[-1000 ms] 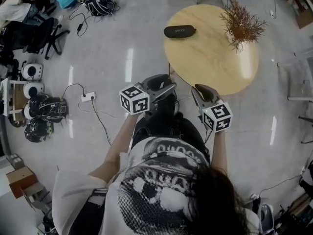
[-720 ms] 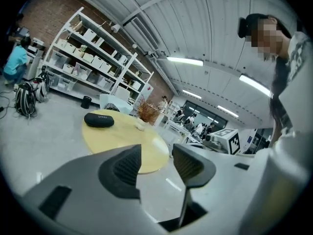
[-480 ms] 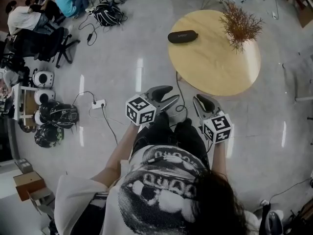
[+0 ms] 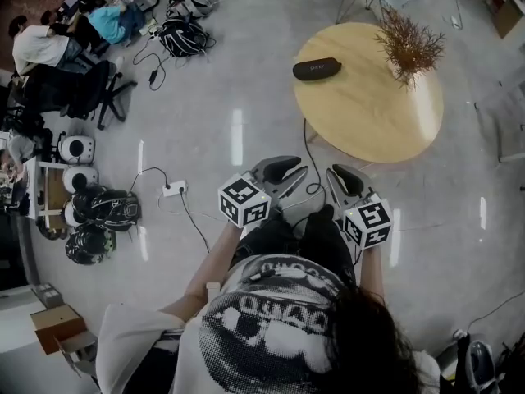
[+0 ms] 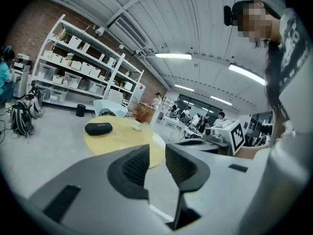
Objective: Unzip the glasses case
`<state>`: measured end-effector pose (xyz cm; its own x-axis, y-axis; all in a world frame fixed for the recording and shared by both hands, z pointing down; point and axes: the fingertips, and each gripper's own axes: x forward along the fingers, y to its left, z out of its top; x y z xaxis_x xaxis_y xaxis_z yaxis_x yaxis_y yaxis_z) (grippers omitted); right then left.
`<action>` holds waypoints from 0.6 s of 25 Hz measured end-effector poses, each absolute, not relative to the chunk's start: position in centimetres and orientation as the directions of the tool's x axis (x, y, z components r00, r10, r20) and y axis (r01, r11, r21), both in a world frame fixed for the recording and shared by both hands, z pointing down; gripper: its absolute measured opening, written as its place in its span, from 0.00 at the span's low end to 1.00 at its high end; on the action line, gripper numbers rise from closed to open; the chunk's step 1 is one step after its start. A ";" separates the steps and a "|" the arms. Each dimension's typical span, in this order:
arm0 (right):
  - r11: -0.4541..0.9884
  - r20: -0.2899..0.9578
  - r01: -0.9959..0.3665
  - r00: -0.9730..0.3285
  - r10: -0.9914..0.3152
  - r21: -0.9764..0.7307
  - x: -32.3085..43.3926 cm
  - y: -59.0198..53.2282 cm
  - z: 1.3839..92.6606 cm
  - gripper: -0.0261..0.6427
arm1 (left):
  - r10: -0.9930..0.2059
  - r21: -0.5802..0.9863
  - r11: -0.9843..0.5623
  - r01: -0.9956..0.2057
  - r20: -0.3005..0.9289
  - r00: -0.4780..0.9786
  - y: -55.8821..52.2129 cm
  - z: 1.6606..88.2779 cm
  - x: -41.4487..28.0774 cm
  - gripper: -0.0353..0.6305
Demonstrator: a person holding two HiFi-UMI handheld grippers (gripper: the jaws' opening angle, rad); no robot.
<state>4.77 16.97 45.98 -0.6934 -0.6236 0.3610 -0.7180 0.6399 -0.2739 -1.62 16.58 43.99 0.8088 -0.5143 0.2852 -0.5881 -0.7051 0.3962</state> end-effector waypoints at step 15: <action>0.545 0.327 -0.807 -0.590 -0.738 -0.227 -4.9 19.1 43.2 0.03 | -0.485 0.389 -0.753 -0.530 0.216 0.847 18.7 41.9 -12.2 0.08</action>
<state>-4.88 19.15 43.23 -0.5904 -0.7380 0.3268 -0.8070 0.5450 -0.2274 -12.18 18.70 41.94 0.8473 -0.4851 0.2161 -0.5305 -0.7533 0.3887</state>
